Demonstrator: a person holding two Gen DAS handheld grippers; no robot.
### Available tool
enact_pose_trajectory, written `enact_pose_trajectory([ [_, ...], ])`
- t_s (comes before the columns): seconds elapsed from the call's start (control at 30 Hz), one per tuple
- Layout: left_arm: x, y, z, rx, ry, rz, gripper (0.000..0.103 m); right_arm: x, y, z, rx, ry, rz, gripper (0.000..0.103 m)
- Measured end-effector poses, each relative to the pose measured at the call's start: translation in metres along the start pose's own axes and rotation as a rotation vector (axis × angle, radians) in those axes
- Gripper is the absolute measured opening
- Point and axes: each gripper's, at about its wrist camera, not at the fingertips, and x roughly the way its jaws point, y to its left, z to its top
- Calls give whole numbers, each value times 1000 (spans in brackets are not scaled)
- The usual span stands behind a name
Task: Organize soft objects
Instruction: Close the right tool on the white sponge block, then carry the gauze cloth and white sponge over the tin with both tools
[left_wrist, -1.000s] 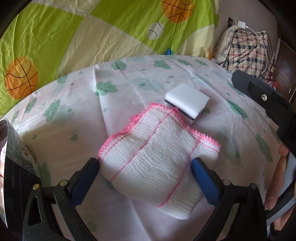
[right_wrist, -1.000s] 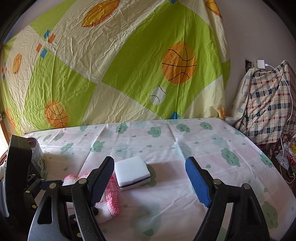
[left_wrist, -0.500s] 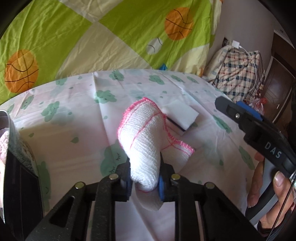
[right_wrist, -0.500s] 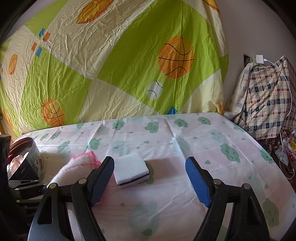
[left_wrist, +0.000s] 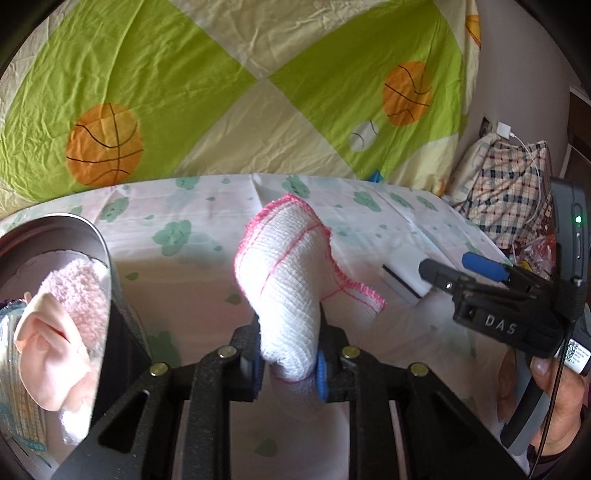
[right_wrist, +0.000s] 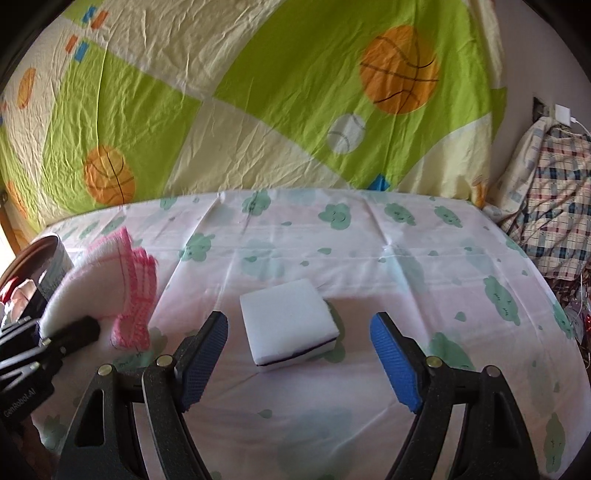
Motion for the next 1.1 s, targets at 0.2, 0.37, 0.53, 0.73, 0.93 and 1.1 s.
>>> enact_pose_trajectory([
  [0.2, 3, 2, 1, 4, 6, 4, 20, 19, 7, 3, -26, 75, 2, 81],
  [0.37, 3, 2, 0, 2, 10, 3, 20, 31, 5, 4, -20, 136, 9, 81],
  [0.53, 2, 1, 0, 5, 6, -1, 20, 34, 0, 3, 10, 151, 35, 60],
  [0.73, -2, 0, -1, 7, -17, -2, 20, 14, 0, 5, 8, 54, 8, 60],
  [0.93, -11, -4, -3, 26, -63, 8, 20, -16, 4, 4, -8, -98, -53, 60],
  [1.1, -17, -5, -3, 33, -91, 15, 20, -28, 6, 2, -21, -165, -69, 60],
])
